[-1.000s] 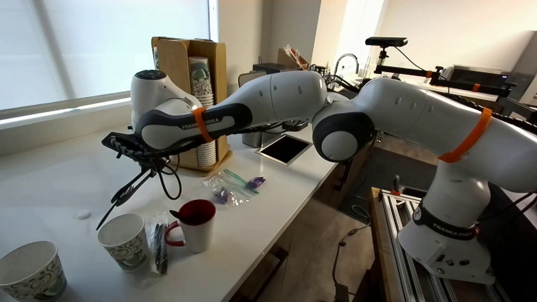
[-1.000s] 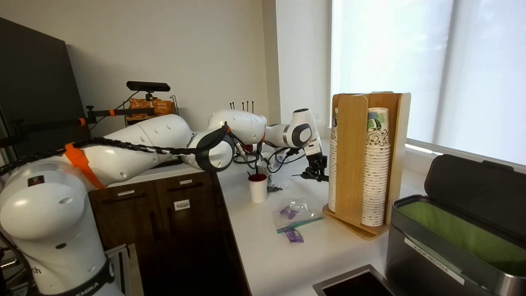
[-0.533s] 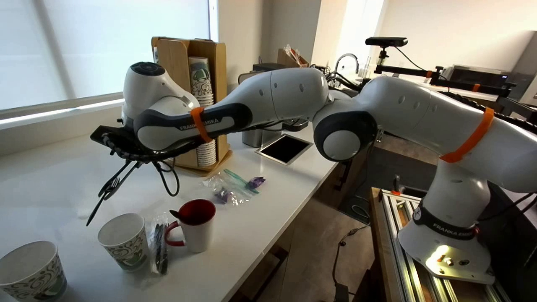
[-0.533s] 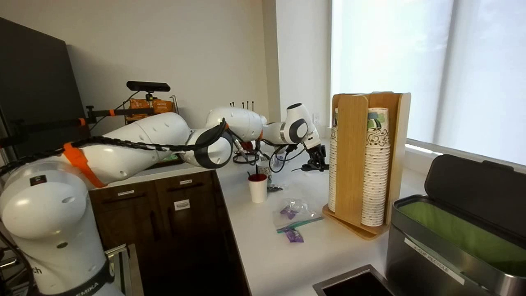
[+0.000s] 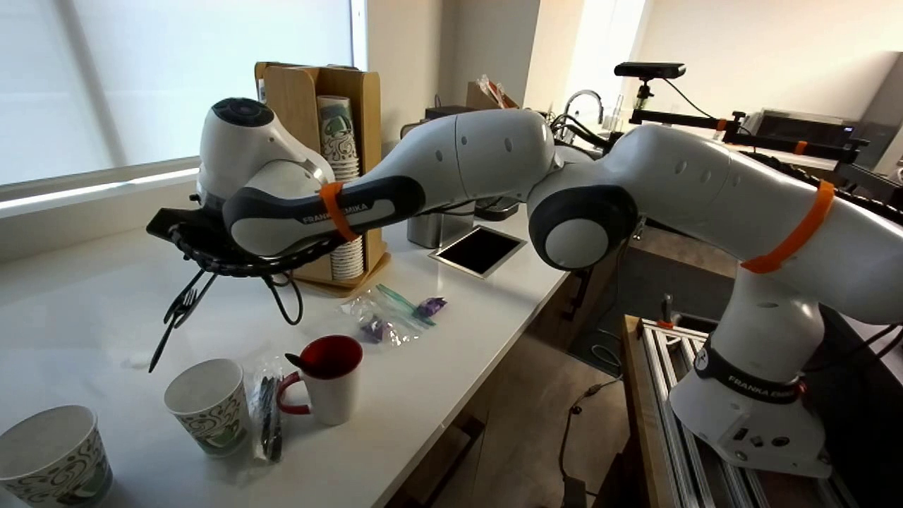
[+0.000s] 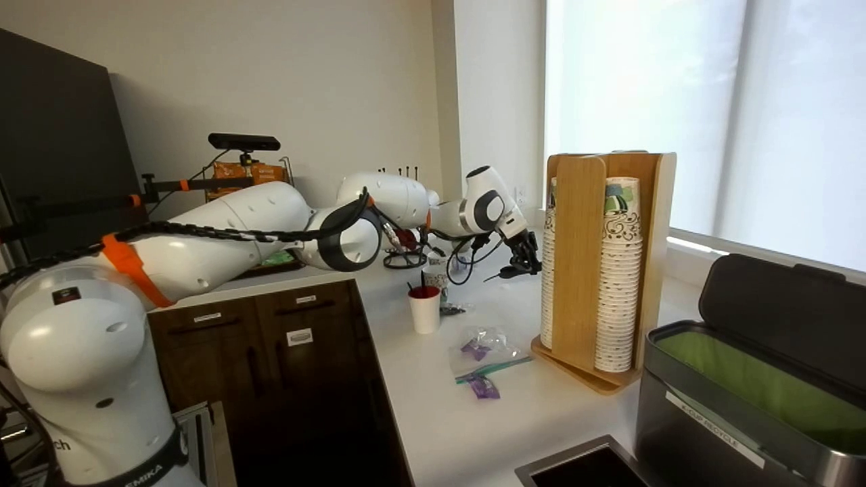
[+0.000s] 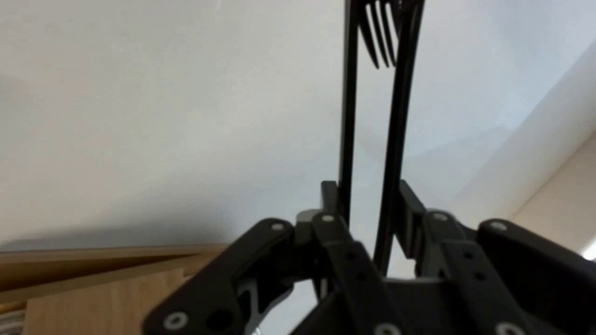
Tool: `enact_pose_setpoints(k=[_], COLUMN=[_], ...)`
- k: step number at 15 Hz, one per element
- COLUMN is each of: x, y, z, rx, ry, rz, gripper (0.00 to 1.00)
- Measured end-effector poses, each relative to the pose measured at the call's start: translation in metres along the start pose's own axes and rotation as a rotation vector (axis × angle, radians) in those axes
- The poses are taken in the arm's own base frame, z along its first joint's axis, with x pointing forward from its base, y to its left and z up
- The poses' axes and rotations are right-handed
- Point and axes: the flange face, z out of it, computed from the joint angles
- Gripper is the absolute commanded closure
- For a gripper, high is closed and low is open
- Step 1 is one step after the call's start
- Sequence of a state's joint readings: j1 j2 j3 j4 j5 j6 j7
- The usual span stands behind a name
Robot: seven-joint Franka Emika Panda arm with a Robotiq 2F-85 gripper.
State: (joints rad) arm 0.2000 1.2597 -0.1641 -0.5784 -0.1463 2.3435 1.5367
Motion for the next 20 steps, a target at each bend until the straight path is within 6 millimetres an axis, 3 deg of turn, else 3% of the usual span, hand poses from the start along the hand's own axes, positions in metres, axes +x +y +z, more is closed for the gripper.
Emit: enact_pose_setpoints(k=[4,8,16,17,20], x=[-0.021,-0.026,-0.017,-0.017,-0.015], y=[-0.023,-0.038,-0.036,-0.034,-0.034], z=[-0.029,-0.053,-0.066,-0.067,-0.068], rx=[0.114,0.193,0.252,0.261,0.261], ry=[0.146,0.254,0.301,0.299,0.3], rz=[-0.142,-0.2,-0.302,-0.316,-0.317], gripper=[0.92,0.92,0.92,0.69,0.69])
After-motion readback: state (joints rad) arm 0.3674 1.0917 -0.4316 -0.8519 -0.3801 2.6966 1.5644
